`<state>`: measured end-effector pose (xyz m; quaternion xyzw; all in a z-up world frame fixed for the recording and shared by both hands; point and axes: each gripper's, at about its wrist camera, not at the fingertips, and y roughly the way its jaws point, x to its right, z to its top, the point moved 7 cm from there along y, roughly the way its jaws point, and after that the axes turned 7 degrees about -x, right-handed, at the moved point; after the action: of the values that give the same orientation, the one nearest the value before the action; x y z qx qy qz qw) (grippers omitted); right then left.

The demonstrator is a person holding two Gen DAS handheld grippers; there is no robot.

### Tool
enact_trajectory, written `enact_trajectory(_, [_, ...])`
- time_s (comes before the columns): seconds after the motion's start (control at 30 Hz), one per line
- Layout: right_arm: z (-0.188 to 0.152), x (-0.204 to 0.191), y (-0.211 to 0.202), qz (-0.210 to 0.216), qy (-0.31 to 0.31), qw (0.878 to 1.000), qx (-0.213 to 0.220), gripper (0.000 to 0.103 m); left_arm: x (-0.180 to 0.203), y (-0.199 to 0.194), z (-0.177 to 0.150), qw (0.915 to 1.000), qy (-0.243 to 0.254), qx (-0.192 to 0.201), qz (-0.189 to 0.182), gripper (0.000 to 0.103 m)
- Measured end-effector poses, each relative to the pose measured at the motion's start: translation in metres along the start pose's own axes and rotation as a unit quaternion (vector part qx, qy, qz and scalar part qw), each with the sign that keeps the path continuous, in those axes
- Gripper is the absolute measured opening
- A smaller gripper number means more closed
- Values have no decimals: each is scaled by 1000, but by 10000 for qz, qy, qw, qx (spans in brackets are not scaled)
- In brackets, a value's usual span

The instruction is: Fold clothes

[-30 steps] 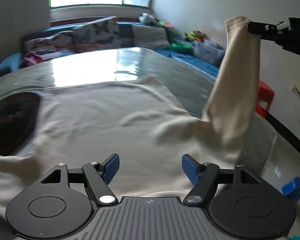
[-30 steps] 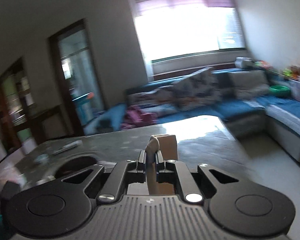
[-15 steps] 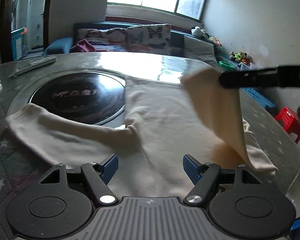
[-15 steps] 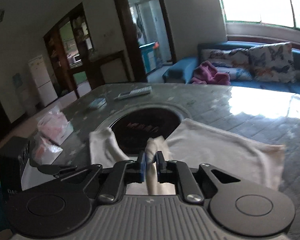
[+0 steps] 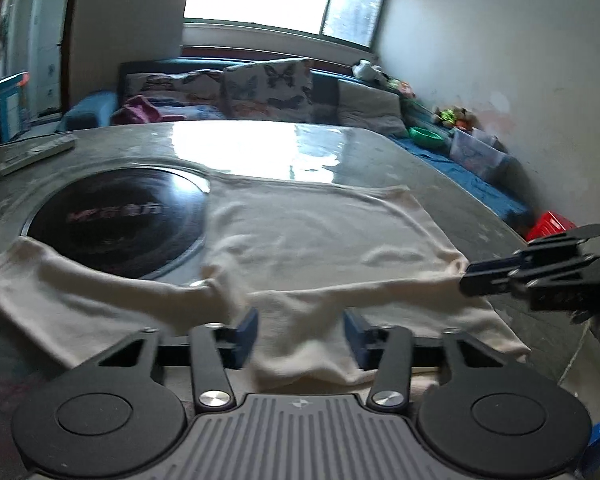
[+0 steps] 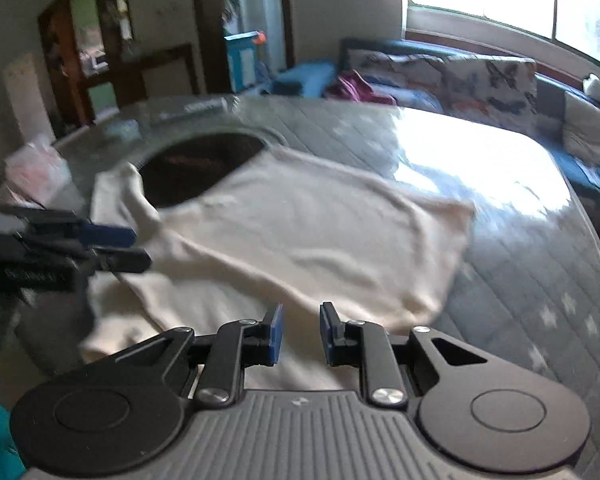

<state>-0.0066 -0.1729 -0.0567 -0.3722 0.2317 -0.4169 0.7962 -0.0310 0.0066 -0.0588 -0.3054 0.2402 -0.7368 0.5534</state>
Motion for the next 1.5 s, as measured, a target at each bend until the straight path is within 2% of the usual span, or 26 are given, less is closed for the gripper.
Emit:
enact_trajectory(0.1, [-7,9,8,-143,104,9998,-49,19,6,12,2,9999,105,-27,-62,30])
enact_trajectory(0.17, [-9,13,11,-201,136,9997,-45,19,5,22,1,9998,101,-155,-32,29])
enact_trajectory(0.23, [-8,13,13,-199,114,9997,-30,19,0,31,-2,9997,21,-254,-6,24])
enact_trajectory(0.4, [-6,11,13,-169,91,9998,49,20,-6,23,0,9998,-116,-178,-67,25])
enact_trajectory(0.5, [-4,5,13,-72,44,9999,106,28,-20,10,5,9995,-278,19,150,27])
enact_trajectory(0.6, [-5,3,23,-43,-6,10000,-23,28,-51,-2,9,9960,-653,157,582,31])
enact_trajectory(0.67, [-6,3,28,-74,-9,10000,-41,28,-79,-10,11,9899,-963,237,1017,37])
enact_trajectory(0.73, [-4,1,26,-27,11,10000,20,32,-109,-18,12,9802,-1248,313,1506,40])
enact_trajectory(0.87, [1,-6,21,37,-45,9999,105,32,-169,-29,12,9529,-1795,414,2410,44])
enact_trajectory(0.97, [3,-10,20,79,-81,9999,116,32,-204,-31,8,9355,-2075,397,2832,48])
enact_trajectory(1.0, [3,-11,20,97,-86,9998,120,33,-212,-31,8,9320,-2135,382,2904,49])
enact_trajectory(1.1, [3,-15,19,136,-103,9998,117,33,-229,-26,7,9253,-2243,346,3038,50])
enact_trajectory(1.27, [4,-18,18,127,-122,9998,128,33,-240,-17,8,9263,-2240,302,3015,48])
enact_trajectory(1.33, [3,-18,17,129,-89,9998,148,33,-239,-16,9,9278,-2188,325,3005,45])
enact_trajectory(1.47, [2,-16,14,115,-39,9998,175,34,-237,-12,11,9315,-2039,362,2990,13])
enact_trajectory(1.5, [1,-16,13,104,-18,9998,179,34,-236,-13,12,9327,-2063,406,2930,8])
